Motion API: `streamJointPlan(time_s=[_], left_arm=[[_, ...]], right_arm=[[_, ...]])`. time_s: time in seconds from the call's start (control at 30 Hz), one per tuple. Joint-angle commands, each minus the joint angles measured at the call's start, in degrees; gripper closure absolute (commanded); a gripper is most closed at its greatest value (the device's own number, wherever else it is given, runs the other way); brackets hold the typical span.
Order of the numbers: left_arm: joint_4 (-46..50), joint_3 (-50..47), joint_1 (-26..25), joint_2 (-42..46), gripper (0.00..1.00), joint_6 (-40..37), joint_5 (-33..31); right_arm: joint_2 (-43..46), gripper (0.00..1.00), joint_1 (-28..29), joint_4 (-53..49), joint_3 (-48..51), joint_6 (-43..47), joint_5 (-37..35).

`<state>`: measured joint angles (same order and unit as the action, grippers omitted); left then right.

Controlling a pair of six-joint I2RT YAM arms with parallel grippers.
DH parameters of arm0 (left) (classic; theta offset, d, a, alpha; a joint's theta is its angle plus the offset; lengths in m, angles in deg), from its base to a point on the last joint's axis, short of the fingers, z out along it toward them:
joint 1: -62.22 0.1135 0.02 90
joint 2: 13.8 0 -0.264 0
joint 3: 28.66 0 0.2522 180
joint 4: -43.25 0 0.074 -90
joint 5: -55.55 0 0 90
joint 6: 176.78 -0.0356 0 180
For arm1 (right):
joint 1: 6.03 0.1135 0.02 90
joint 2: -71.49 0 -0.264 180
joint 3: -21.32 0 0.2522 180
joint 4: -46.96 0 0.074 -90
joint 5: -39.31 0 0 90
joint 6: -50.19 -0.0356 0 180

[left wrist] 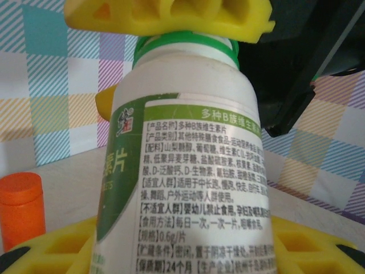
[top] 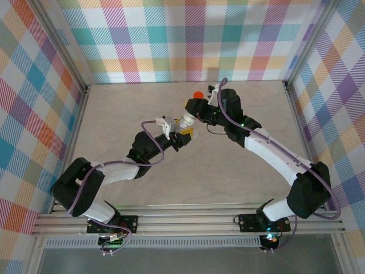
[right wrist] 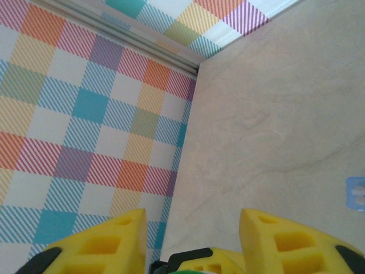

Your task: Sort the pills into containers

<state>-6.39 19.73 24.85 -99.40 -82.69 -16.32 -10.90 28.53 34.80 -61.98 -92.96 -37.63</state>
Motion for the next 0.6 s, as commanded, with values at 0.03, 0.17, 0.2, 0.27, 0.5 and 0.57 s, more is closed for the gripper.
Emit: streamJointPlan(time_s=[0.03,0.17,0.2,0.27,0.5,0.57], left_arm=[[-1.5,2.1,-1.1,-0.8,1.0,-1.4,1.9],[-1.1,2.1,-1.1,-0.9,1.0,-1.2,3.0],[-1.0,2.0,-1.1,-0.8,1.0,-1.2,3.2],[-1.7,1.6,-1.1,-0.7,1.0,-1.2,3.0],[-0.5,1.8,-1.1,0.2,1.0,-1.6,2.1],[0.5,2.3,-1.1,0.2,1.0,-1.9,2.2]], right_arm=[[1.4,1.0,1.7,5.0,1.9,1.7,-0.5],[3.3,1.0,1.8,5.3,3.6,7.2,-4.0],[3.4,1.0,1.9,4.0,3.3,8.7,-4.4],[3.9,1.0,1.8,1.9,2.6,12.1,-5.0],[4.0,0.61,1.8,-10.0,-3.0,20.1,-5.5],[4.9,0.57,1.8,-10.2,-2.9,20.4,-5.4]])
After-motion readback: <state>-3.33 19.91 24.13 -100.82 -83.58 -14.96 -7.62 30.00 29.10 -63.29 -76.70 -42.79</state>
